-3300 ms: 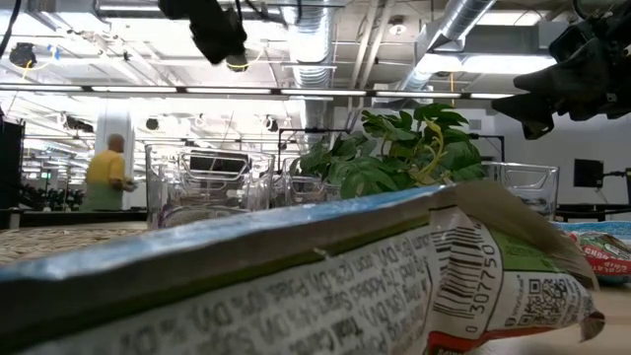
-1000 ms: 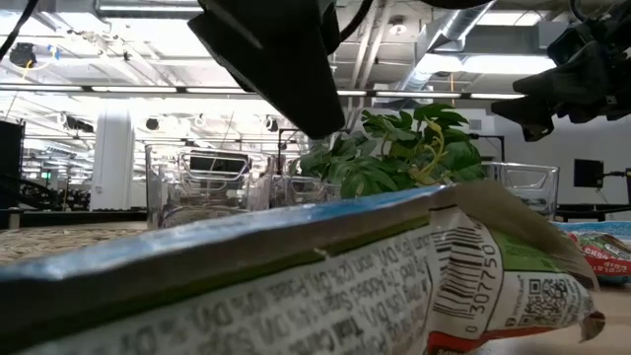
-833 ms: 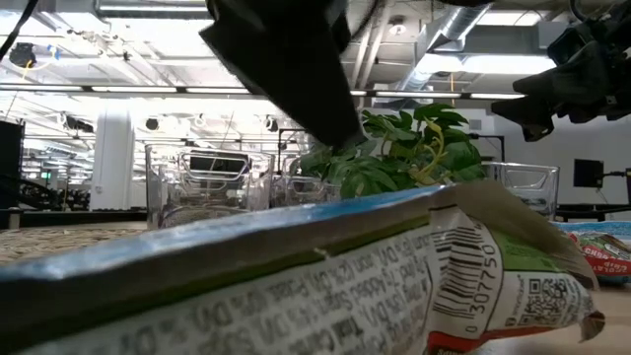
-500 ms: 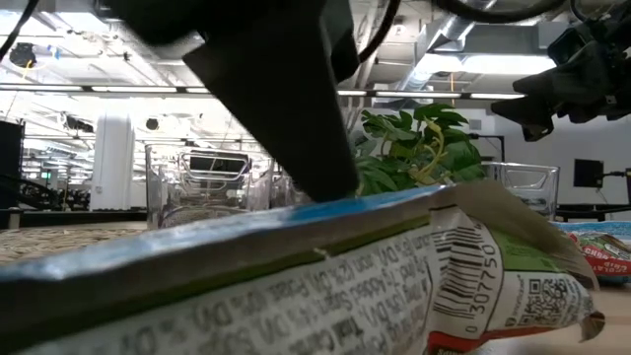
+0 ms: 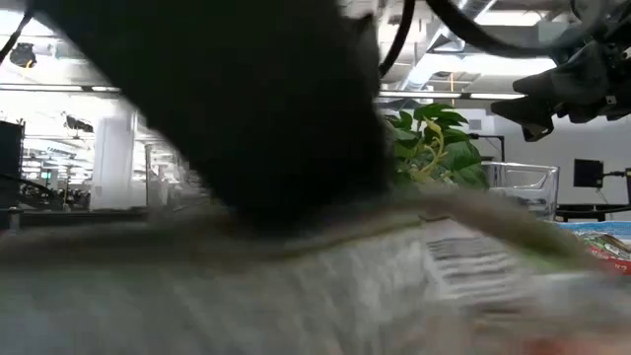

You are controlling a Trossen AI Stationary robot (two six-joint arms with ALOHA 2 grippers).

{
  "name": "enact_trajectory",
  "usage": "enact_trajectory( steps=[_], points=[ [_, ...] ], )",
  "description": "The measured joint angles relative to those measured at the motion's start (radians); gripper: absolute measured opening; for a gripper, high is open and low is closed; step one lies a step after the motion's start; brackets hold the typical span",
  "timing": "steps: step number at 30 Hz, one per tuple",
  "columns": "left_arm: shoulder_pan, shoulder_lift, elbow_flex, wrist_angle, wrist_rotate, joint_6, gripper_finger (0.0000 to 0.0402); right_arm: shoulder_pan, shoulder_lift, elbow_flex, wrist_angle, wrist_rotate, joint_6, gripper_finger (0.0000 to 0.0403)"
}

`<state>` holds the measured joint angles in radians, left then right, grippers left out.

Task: Pick and place Granola Bars by type
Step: Put the red granola bar into the right transparent bin

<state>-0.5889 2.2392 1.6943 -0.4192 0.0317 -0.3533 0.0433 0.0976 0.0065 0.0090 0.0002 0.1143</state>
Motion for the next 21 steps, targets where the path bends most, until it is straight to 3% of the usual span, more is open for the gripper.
enact_trajectory(
  steps=[3,16,21],
  points=[
    [0.0,0.008,-0.001,0.01,0.036,-0.003,0.0241,0.0,0.0,0.0,0.0,0.0,0.0,0.0225],
    [0.002,0.005,0.0,0.007,0.015,-0.016,0.0238,0.0,0.0,0.0,-0.001,0.0,0.0,0.0225],
    [0.002,0.005,-0.017,0.021,0.015,-0.034,0.0198,0.0,0.0,0.0,-0.001,0.0,0.0,0.0225]
  ],
)
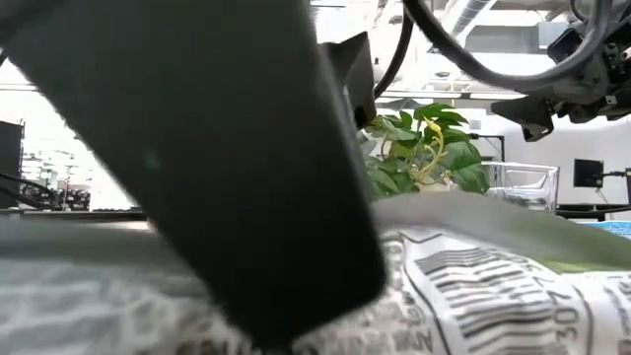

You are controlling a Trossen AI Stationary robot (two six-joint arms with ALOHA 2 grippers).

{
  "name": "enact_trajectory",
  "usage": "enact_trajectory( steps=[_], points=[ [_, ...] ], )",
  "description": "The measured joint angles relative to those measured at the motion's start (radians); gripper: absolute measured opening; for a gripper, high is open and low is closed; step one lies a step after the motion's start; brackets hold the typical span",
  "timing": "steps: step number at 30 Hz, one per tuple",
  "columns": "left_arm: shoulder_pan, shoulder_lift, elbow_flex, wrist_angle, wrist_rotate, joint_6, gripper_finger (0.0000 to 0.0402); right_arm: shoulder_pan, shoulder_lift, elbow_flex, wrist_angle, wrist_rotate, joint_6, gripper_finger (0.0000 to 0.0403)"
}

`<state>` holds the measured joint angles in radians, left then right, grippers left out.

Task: Pick and place Granola Bars by type
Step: Put the red granola bar into the right transparent bin

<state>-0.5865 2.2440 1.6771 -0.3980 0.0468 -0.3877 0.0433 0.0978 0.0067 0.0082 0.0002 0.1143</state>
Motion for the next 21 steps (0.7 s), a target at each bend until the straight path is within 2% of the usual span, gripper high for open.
enact_trajectory(
  steps=[7,21],
  points=[
    [0.0,0.0,0.0,0.005,0.014,-0.008,0.012,0.0,0.0,0.0,0.0,0.0,0.0,0.0225],
    [0.004,0.0,0.0,0.024,0.021,0.022,0.0004,0.0,0.0,0.0,0.0,0.0,0.0,0.0225]
  ],
)
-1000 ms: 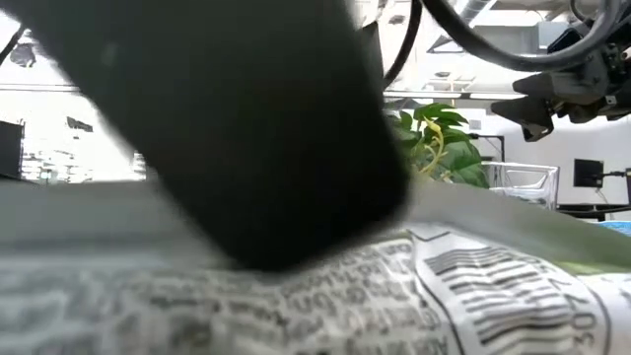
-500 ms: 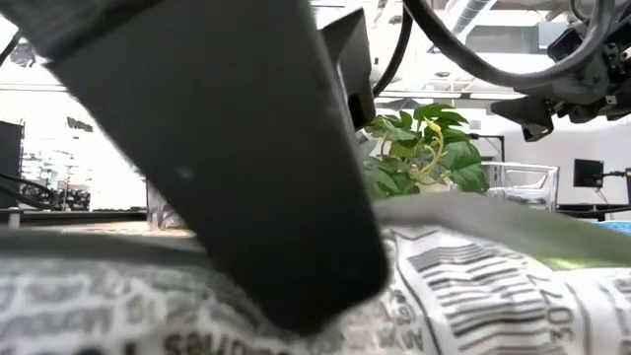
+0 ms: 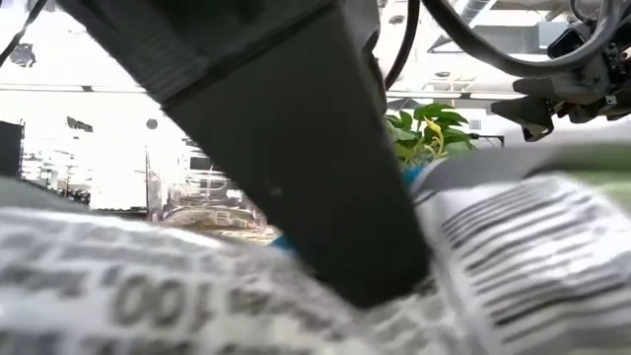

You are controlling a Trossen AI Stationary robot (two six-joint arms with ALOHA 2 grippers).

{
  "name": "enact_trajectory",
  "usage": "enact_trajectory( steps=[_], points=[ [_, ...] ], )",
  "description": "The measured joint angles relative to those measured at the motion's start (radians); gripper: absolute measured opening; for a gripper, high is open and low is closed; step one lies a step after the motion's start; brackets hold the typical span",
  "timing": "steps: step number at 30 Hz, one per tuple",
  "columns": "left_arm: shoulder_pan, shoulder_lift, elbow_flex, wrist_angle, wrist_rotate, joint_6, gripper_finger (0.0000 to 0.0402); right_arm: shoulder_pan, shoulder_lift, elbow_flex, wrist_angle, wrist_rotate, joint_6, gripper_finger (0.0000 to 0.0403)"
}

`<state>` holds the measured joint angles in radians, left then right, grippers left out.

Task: Pick and place Granola Bars by type
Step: Put the red granola bar into the right transparent bin

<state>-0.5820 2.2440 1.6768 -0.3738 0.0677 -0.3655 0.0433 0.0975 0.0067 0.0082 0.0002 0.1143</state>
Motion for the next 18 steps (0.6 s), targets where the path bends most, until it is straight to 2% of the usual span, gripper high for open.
enact_trajectory(
  steps=[9,18],
  points=[
    [0.012,0.0,0.003,0.036,0.0,0.042,0.0002,0.0,0.0,0.0,0.0,0.0,0.0,0.0225],
    [0.03,0.0,0.081,0.033,-0.003,0.153,0.0,0.0,0.0,0.0,0.0,0.0,0.0,0.0225]
  ],
)
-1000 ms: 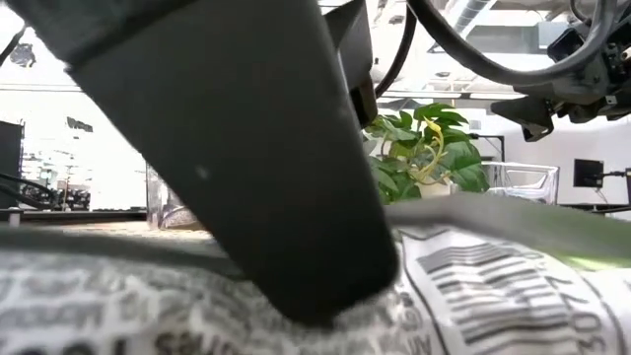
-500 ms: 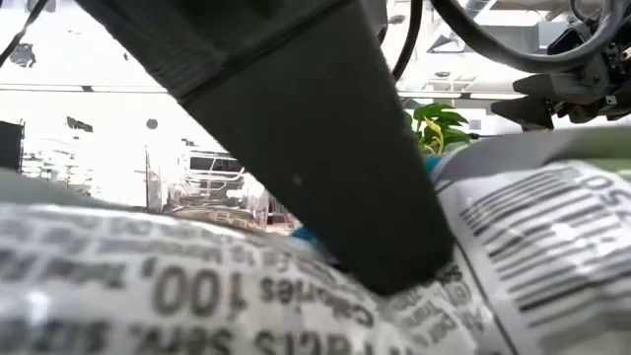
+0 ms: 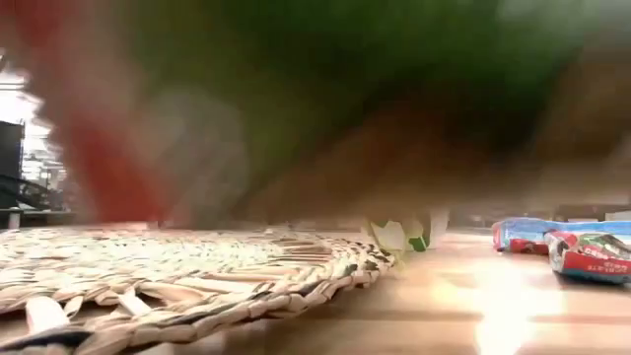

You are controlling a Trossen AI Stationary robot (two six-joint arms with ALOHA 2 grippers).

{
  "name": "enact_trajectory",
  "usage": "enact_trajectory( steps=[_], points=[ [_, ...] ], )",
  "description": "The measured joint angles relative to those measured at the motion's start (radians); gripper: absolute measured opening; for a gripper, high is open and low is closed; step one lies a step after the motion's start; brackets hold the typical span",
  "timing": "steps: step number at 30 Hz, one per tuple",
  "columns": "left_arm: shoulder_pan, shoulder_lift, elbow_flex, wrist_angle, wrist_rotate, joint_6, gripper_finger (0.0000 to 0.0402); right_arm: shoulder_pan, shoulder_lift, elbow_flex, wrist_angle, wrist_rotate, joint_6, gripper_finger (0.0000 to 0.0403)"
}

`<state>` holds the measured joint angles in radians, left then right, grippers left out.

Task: Pick and place Granola Bars by type
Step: Put the red granola bar into the right transparent bin

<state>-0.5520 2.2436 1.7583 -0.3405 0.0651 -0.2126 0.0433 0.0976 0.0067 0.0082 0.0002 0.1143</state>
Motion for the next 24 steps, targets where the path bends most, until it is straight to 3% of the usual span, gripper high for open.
enact_trajectory(
  steps=[13,24],
  points=[
    [0.056,-0.002,0.203,-0.001,-0.098,0.217,0.0,0.0,0.0,0.0,0.0,0.0,0.0,0.0225],
    [0.159,-0.002,0.471,-0.097,-0.098,0.319,0.0,0.0,0.0,0.0,0.0,0.0,0.0,0.0225]
  ],
)
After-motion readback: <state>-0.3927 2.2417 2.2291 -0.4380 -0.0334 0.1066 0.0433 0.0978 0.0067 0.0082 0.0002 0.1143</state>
